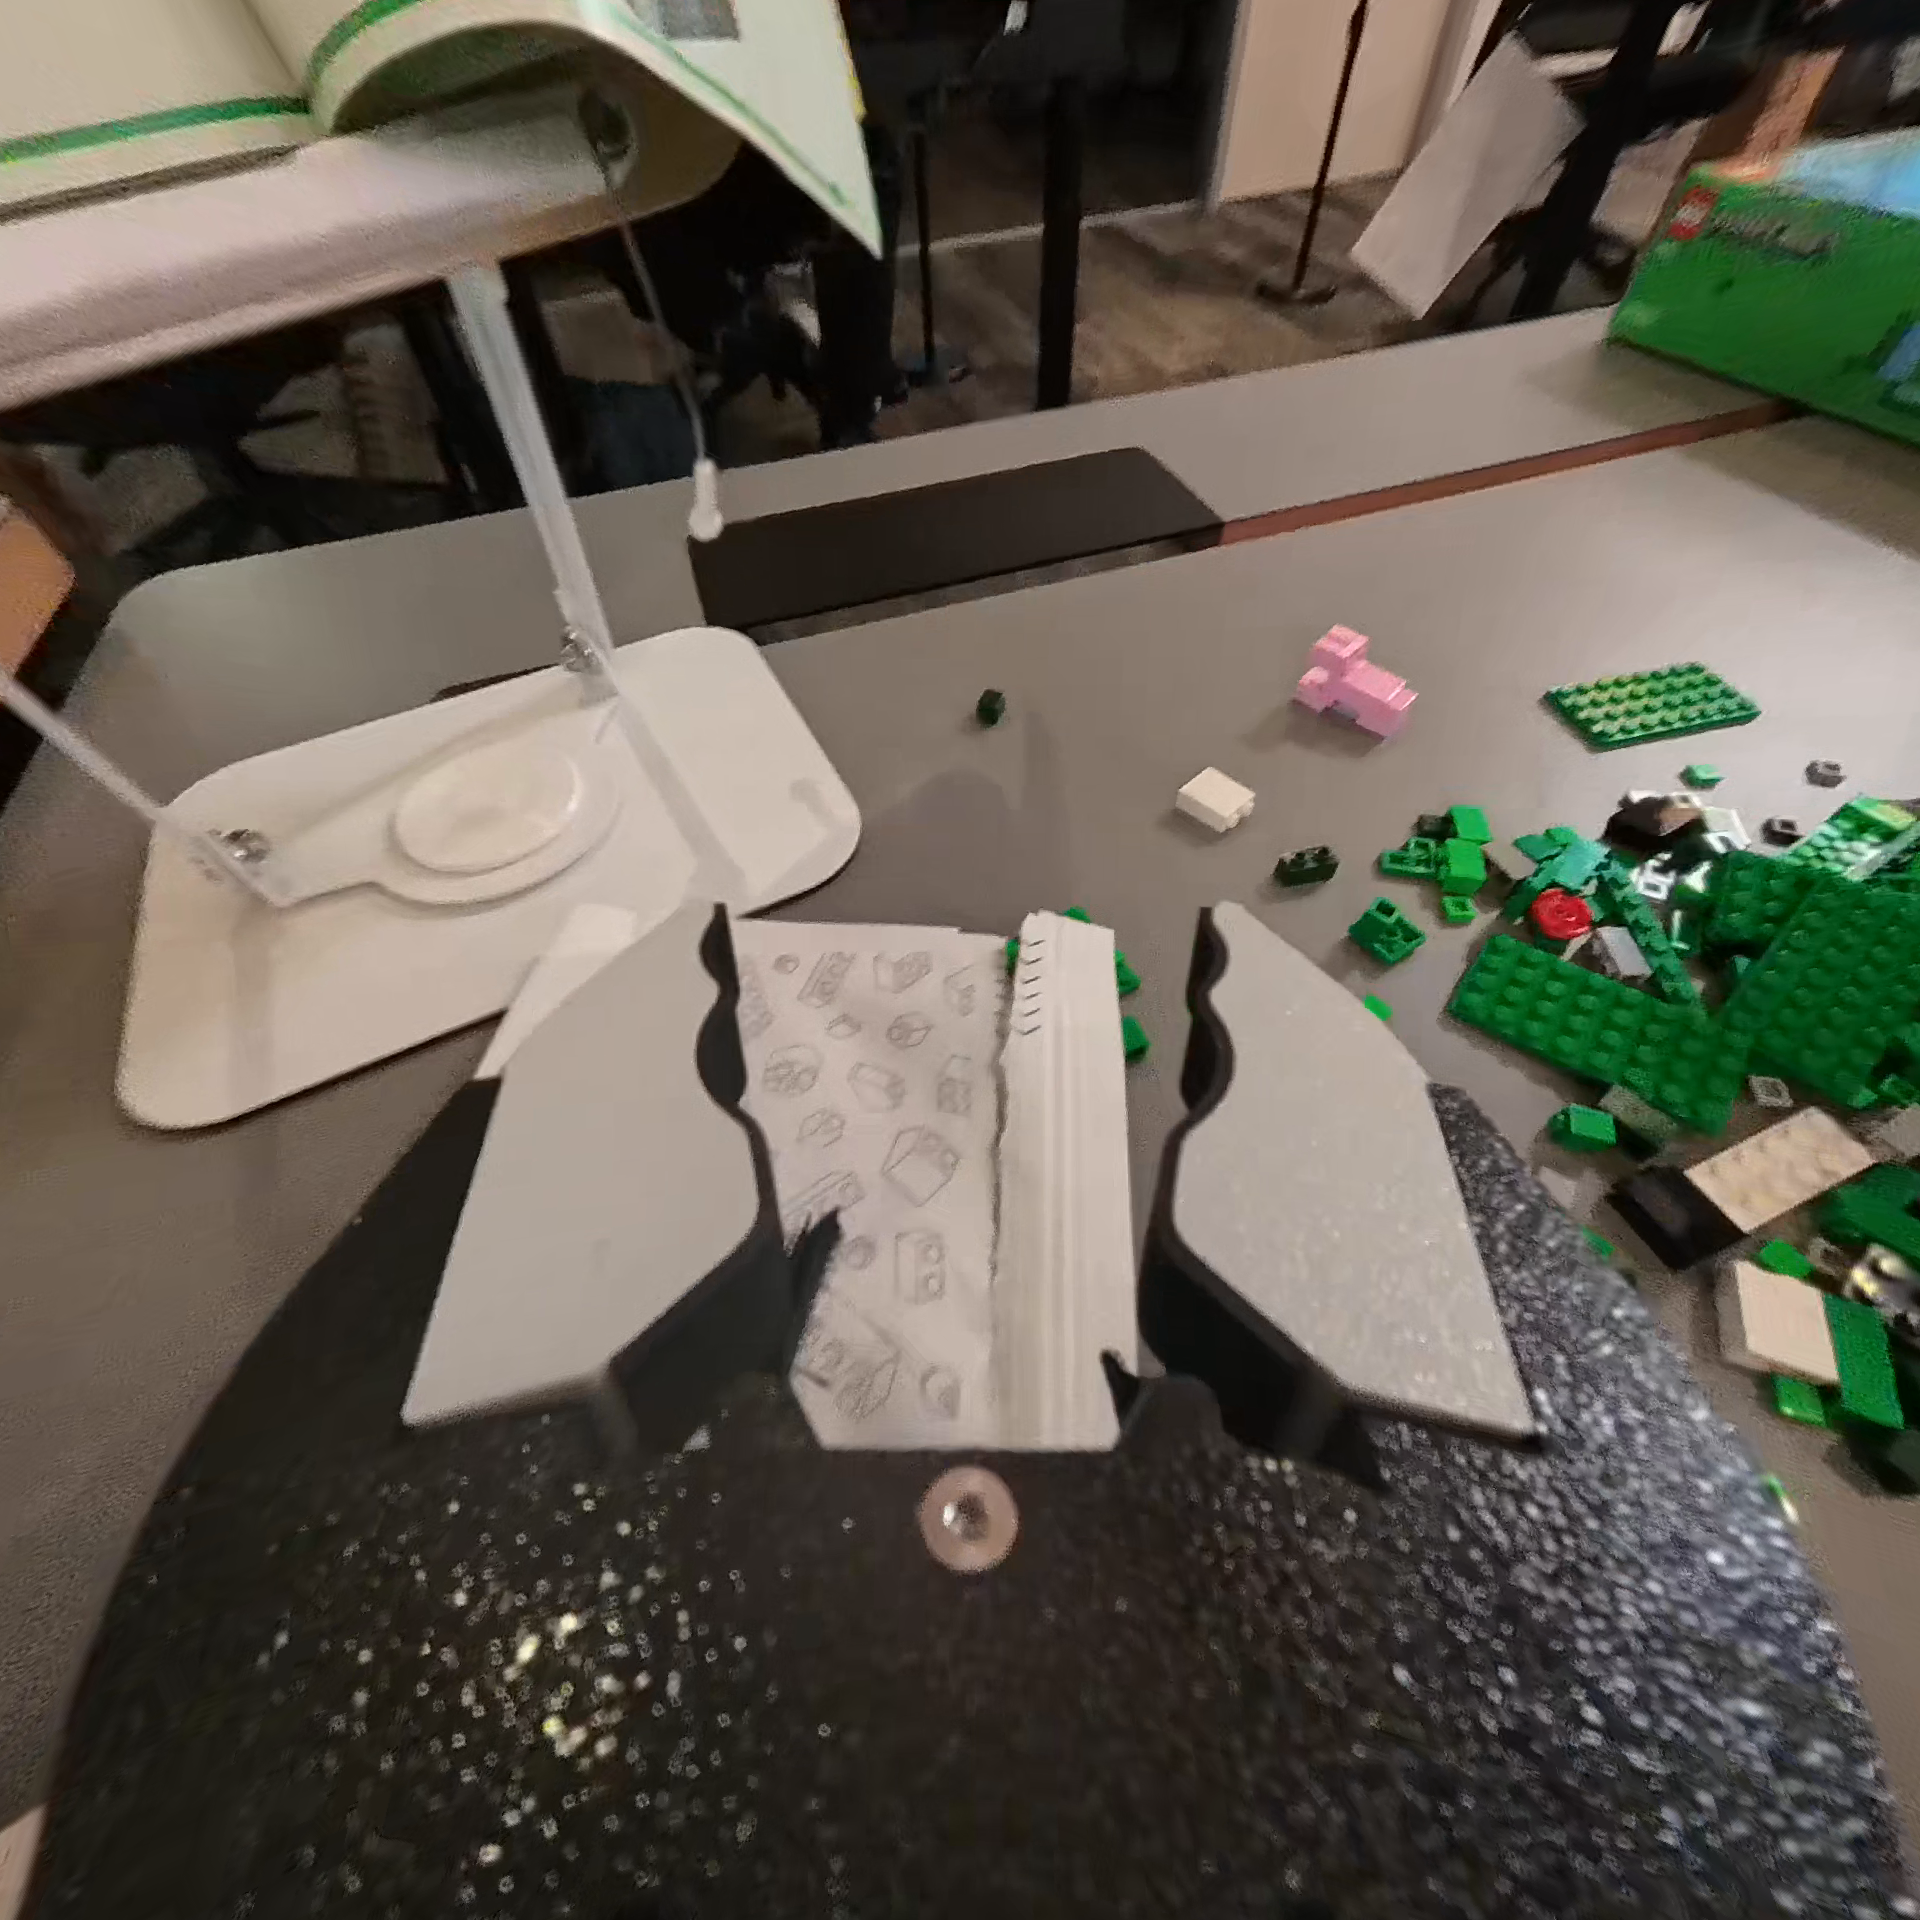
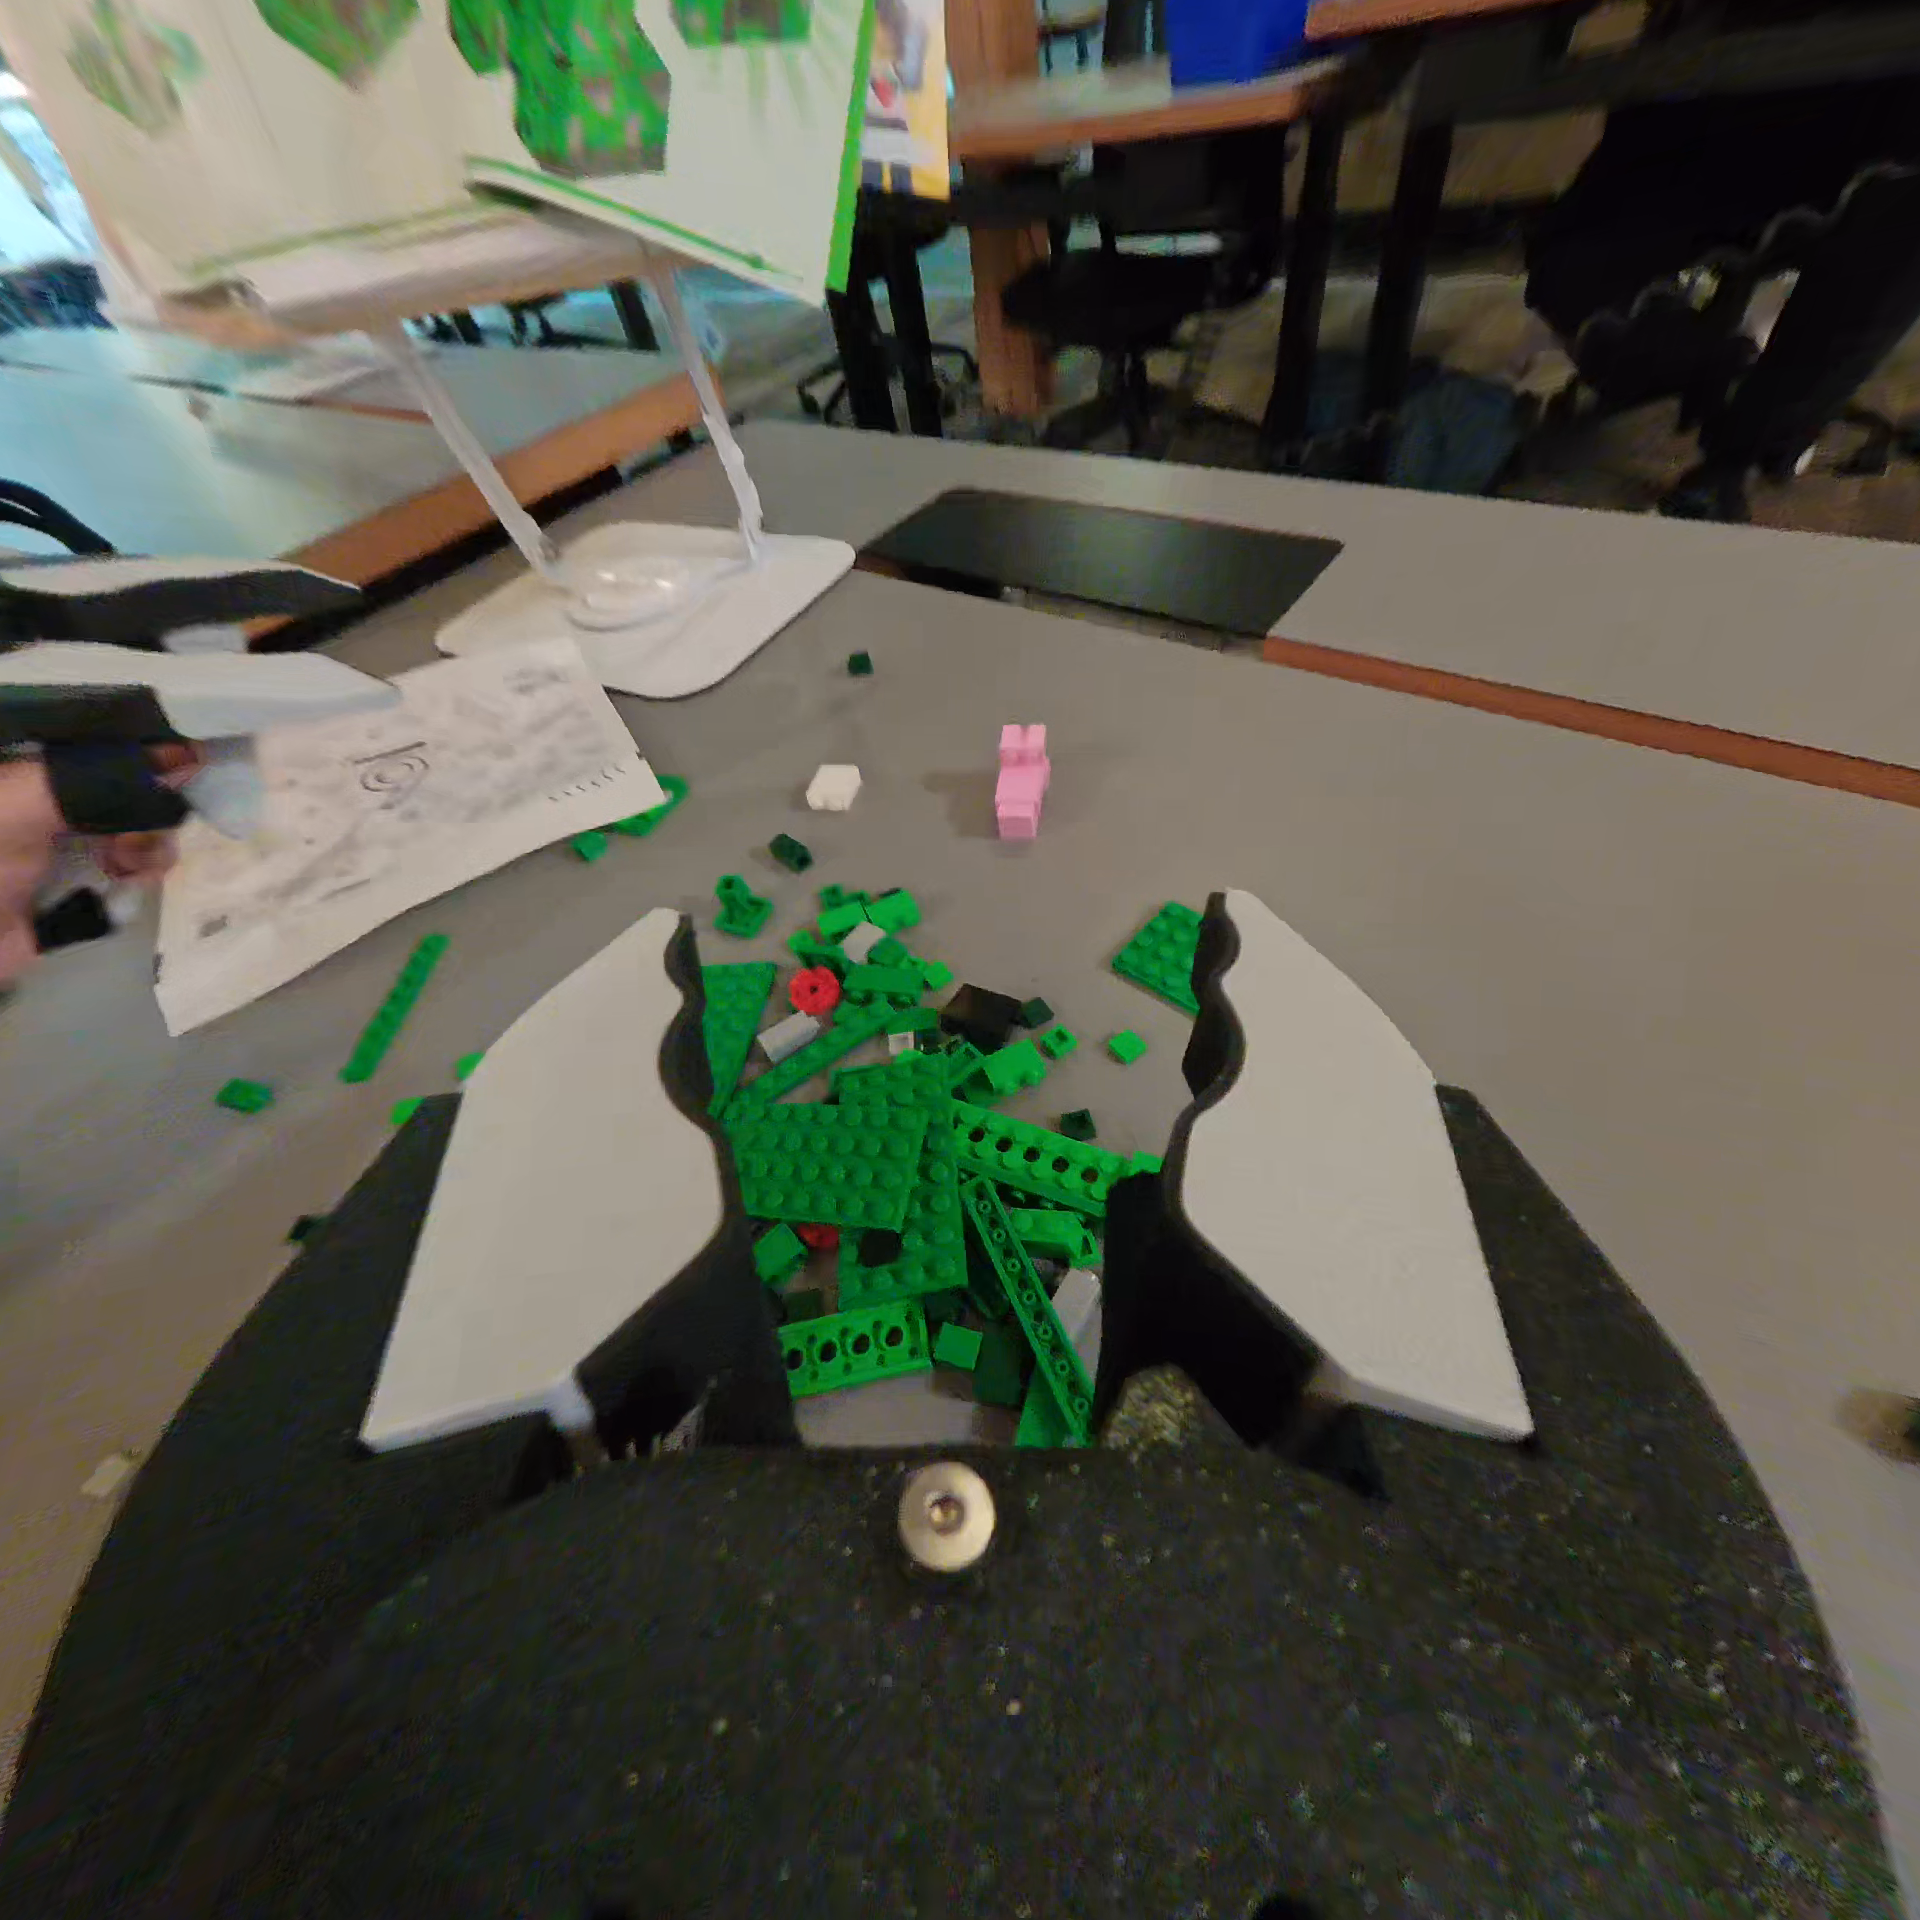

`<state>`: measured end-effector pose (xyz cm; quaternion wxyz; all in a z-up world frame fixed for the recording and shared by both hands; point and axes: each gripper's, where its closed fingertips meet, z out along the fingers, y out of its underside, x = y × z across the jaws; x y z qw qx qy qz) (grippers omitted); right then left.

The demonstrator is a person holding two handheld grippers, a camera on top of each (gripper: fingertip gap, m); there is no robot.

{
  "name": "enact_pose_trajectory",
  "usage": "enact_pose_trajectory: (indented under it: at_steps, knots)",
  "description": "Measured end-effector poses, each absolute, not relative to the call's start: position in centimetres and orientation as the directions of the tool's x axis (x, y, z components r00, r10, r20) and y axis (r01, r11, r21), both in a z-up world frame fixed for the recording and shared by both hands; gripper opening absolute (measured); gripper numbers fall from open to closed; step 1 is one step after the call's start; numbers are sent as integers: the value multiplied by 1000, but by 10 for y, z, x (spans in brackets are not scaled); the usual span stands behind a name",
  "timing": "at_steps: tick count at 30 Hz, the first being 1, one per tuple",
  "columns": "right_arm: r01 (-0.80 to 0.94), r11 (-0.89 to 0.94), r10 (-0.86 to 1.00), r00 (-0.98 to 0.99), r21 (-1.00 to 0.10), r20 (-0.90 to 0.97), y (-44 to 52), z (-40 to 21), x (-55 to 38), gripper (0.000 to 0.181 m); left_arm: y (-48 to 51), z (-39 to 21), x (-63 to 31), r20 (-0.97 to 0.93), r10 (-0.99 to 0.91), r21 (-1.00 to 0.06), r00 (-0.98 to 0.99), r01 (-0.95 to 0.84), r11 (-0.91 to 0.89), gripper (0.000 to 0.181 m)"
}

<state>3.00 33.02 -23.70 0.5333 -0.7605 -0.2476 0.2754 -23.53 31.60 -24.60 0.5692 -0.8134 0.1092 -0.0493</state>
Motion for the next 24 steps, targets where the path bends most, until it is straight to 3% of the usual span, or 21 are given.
enact_pose_trajectory:
  at_steps: [4, 8, 10, 11, 13, 15, 24]
  knots:
    - [30, -262, 621, 771, -964, -145, 332, -246, 46, 96, 320, -250, -217, -100, -257, -964, 961, -158, -216, 88]
    - [79, -223, 544, 837, -972, -56, 343, -258, 62, 103, 316, -269, -178, -48, -406, -944, 912, -174, -279, 112]
    - [89, -197, 527, 849, -976, -30, 345, -260, 63, 102, 316, -272, -168, -54, -439, -943, 897, -191, -274, 115]
    - [82, -193, 530, 847, -978, -33, 344, -261, 61, 100, 315, -272, -165, -63, -446, -944, 893, -198, -263, 115]
    - [52, -160, 566, 823, -986, -49, 337, -256, 54, 69, 314, -270, -162, -73, -443, -952, 893, -195, -237, 113]
    - [-4, -106, 578, 813, -994, -65, 332, -245, 52, 61, 312, -266, -160, -63, -439, -963, 896, -170, -209, 113]
    - [19, 7, 552, 834, -1000, 20, 328, -238, 56, 78, 306, -251, -161, -100, -397, -988, 912, -140, -72, 114]
